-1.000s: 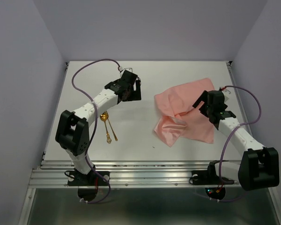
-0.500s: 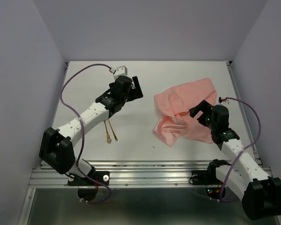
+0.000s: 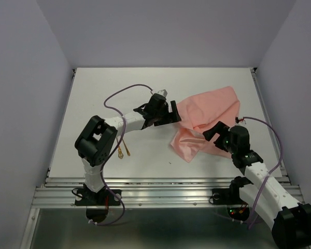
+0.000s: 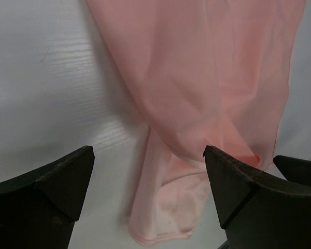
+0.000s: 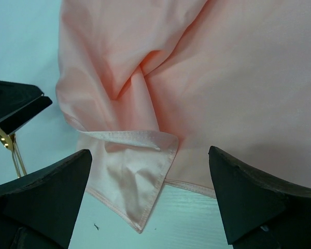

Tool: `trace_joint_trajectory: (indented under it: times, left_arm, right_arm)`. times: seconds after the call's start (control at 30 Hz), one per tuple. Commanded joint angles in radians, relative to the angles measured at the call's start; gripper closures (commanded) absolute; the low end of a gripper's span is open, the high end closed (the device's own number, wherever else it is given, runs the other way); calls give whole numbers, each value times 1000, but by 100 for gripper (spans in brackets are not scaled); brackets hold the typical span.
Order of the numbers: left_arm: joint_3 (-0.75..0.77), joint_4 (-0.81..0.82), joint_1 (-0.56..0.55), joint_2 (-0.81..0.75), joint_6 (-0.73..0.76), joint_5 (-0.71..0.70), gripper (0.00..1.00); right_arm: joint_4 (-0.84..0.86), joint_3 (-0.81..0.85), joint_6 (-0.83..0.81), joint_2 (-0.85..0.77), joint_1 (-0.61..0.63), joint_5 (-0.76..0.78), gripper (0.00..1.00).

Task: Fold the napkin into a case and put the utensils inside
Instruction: Pick up the crumpled napkin from the center of the board.

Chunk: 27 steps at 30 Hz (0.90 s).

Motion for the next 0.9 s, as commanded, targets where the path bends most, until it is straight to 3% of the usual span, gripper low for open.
trace_joint_trajectory:
  times: [0.0,0.3,0.43,0.6,0.67,0.7,0.77,0.8,0.83,0.87]
  left_arm:
    - [147,-51,-8,81,-36,16,1]
    - [141,-15,-30,133,-76,11,2]
    - [180,-15,-30,175,-82,22,8]
    - [218,-27,-30,197,-73,14,33]
    - [223,-29,-28,177,-52,-12,50]
    - [226,-32,-30,172,-44,-18,65]
    - [259,-67,-25,172,-27,-32,100]
    - [278,-87,-24,177,-12,-35,100]
    - [291,-117,-22,178,-4,-44,100]
    - [302,-133,-21,178,3,-48,100]
  right_arm:
    - [25,-11,2,8,5,-27,0]
    - [76,-2,4,82,14,-62,0]
    - [60,32,-4,161,23,-54,3]
    - [141,53,1,266,83,-48,7]
    - [154,82,7,325,120,-27,8]
    - [154,96,10,348,129,-18,9]
    - [154,139,18,402,158,7,23]
    - [149,150,25,411,167,36,31]
    - [146,161,41,419,167,76,49]
    - [134,173,50,424,167,91,56]
